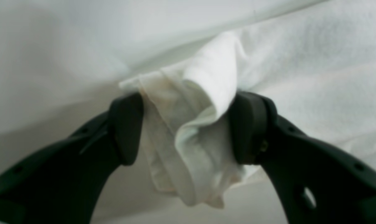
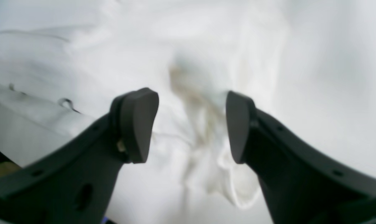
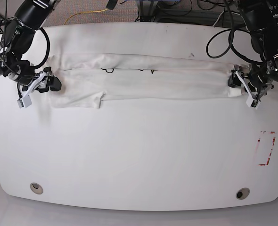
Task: Fold the T-shirt properly
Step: 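Regrasp the strip end with the left gripper and pull it taut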
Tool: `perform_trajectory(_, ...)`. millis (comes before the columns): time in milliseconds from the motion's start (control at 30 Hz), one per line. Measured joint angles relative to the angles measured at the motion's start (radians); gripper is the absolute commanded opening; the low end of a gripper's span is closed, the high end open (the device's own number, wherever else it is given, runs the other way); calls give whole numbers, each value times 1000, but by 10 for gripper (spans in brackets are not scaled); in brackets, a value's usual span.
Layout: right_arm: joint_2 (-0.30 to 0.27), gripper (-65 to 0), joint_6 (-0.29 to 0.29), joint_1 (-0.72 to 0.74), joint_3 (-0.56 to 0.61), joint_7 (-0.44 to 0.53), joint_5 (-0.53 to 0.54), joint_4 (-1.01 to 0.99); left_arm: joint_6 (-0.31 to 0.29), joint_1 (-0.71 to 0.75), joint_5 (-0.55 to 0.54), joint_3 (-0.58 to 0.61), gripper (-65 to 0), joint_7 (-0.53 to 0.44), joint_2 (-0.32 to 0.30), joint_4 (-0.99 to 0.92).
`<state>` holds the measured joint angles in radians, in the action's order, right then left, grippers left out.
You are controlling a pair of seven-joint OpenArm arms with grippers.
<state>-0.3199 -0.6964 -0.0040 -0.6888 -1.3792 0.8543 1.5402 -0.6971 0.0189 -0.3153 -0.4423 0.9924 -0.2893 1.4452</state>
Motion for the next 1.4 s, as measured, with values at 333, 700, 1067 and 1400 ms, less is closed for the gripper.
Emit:
perform_trajectory(333,-2,-292,0,-11,47,17,-19,-26,1,-14,-243,-238,-235,285,-5,199)
perform_trajectory(700,2,-292,0,-23,62,43,-10,-30,0,32,-392,-268,-235,285,-59,-27)
perform_trajectory(1067,2,-292,0,-32,62,43,-11,-29,1,38,-398,-166,-239,241,-17,-56)
perform_trajectory(1400,2,-292,0,-33,62,44,-11,-29,0,31,-395,-132,-571,223,26,-55)
